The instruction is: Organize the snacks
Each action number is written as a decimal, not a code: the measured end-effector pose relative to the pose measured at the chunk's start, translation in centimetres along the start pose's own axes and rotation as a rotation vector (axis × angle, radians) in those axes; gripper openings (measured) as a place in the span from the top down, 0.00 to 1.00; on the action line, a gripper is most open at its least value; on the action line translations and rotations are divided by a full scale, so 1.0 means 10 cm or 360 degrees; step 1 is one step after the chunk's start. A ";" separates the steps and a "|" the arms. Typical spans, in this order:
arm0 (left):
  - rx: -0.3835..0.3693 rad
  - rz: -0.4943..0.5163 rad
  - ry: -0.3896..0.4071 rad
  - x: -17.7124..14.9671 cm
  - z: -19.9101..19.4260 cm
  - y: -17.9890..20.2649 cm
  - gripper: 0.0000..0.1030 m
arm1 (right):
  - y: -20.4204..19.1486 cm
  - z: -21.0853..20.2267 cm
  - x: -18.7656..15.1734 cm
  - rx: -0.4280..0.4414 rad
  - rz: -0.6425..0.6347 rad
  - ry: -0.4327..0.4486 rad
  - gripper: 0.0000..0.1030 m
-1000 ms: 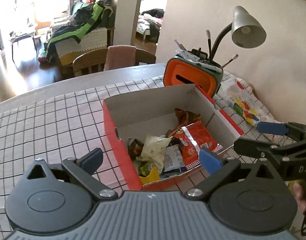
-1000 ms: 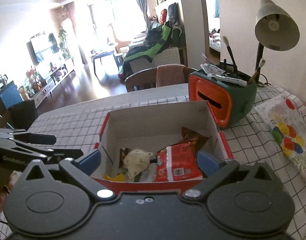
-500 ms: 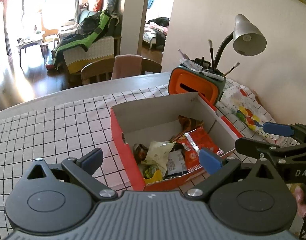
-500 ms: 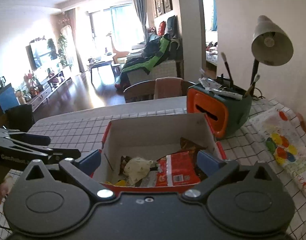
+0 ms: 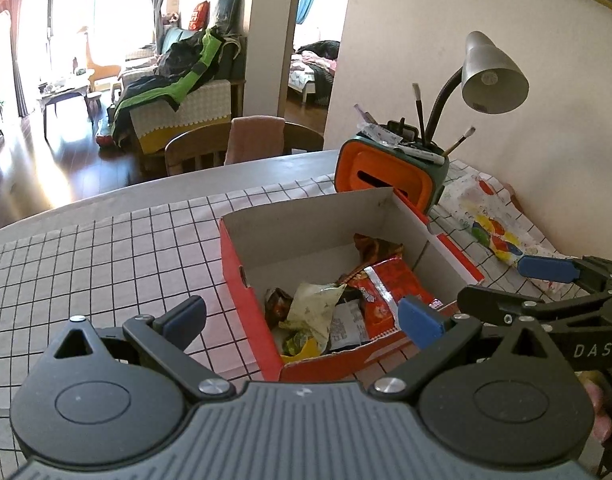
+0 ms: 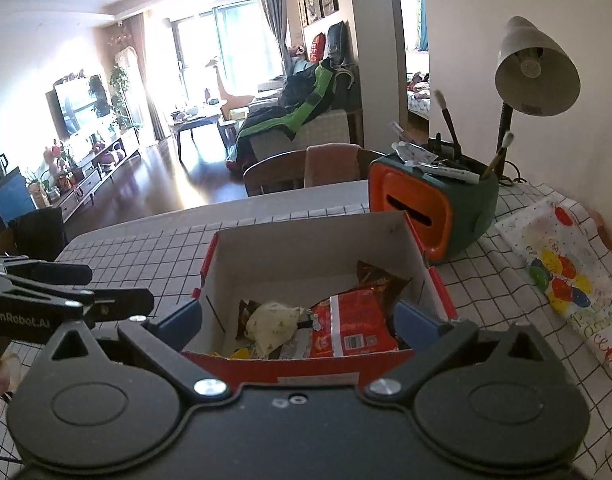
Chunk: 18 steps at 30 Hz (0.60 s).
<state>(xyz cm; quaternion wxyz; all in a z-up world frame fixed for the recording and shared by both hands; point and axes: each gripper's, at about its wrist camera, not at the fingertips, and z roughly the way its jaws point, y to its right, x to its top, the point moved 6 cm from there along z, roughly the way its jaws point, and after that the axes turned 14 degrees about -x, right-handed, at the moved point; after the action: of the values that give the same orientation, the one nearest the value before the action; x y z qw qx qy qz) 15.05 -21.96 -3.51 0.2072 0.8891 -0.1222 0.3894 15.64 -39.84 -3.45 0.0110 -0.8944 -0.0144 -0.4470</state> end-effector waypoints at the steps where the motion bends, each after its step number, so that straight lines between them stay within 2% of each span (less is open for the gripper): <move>1: 0.0007 0.0009 0.0006 0.00 -0.01 0.01 0.00 | 0.00 0.00 0.00 0.0002 0.0002 -0.0002 0.00; 18: -0.0010 0.0019 0.0021 -0.03 -0.04 0.07 0.00 | 0.05 -0.06 -0.02 0.0021 0.0023 0.0015 0.00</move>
<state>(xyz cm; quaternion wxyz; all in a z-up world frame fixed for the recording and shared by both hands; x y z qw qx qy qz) 14.29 -22.33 -3.30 0.2086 0.8851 -0.1272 0.3961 15.09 -40.32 -3.29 0.0202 -0.8922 -0.0110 -0.4511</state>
